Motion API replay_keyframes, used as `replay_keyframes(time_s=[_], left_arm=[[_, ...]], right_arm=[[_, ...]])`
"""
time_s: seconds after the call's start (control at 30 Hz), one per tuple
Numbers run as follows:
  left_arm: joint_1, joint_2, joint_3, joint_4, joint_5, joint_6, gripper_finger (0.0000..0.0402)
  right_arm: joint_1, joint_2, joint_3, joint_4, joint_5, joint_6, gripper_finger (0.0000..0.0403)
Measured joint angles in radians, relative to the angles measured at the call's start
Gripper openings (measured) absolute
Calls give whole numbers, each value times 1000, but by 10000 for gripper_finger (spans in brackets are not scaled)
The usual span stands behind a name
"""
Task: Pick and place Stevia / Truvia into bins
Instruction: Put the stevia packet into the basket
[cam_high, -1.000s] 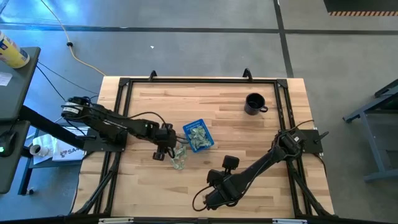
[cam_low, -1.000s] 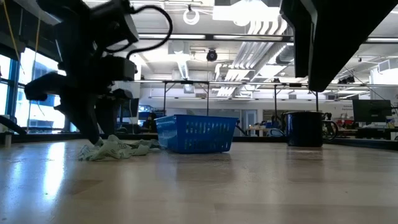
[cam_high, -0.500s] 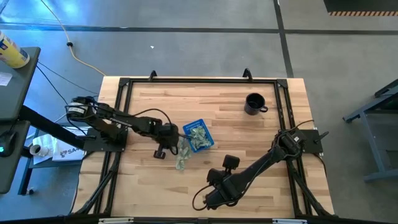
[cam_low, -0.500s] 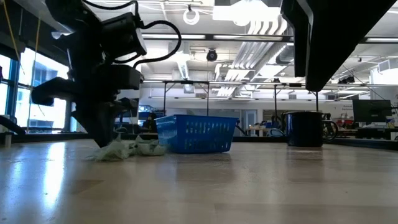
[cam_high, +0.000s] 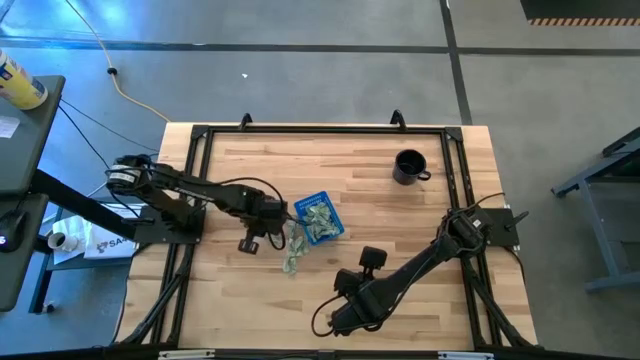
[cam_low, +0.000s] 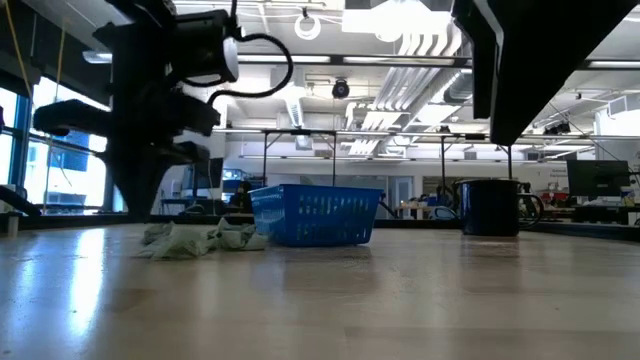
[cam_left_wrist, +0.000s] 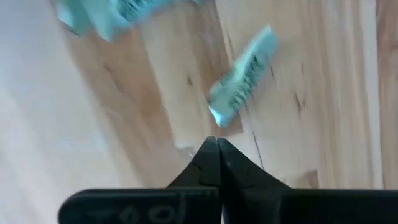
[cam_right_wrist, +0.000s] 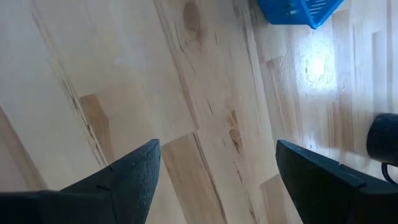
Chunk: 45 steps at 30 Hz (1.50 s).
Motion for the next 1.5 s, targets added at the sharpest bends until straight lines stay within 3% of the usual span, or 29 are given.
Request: replay_keyframes(time_s=[0.13,0.33,0.57,0.83,0.93,1.0,1.2,1.27,1.4,1.5], left_arm=[[-1,-7,50,-27,-47,0,45],[-33,-11,61,18,-22,153,85],[-112,-8,61,53,-31,210,170],[-117,107,60,90,-57,239,238],[-117,163,66,78,-50,273,227],[-117,183,66,76,-47,274,197],[-118,177,79,76,-85,267,33],[-119,177,94,66,-128,246,25],[-115,168,186,-56,-195,190,51],[-114,148,289,-76,-202,160,34]], right_arm=[[0,0,0,-1,4,0,307],[0,0,0,-2,4,1,307],[5,0,0,-2,7,5,307],[5,0,1,-1,21,28,307],[7,0,1,-1,7,31,307],[11,0,1,-2,-2,46,307],[38,0,1,-17,-1,83,307],[53,0,1,-29,4,104,307],[86,0,1,-42,18,141,307],[108,0,1,-42,14,163,307]])
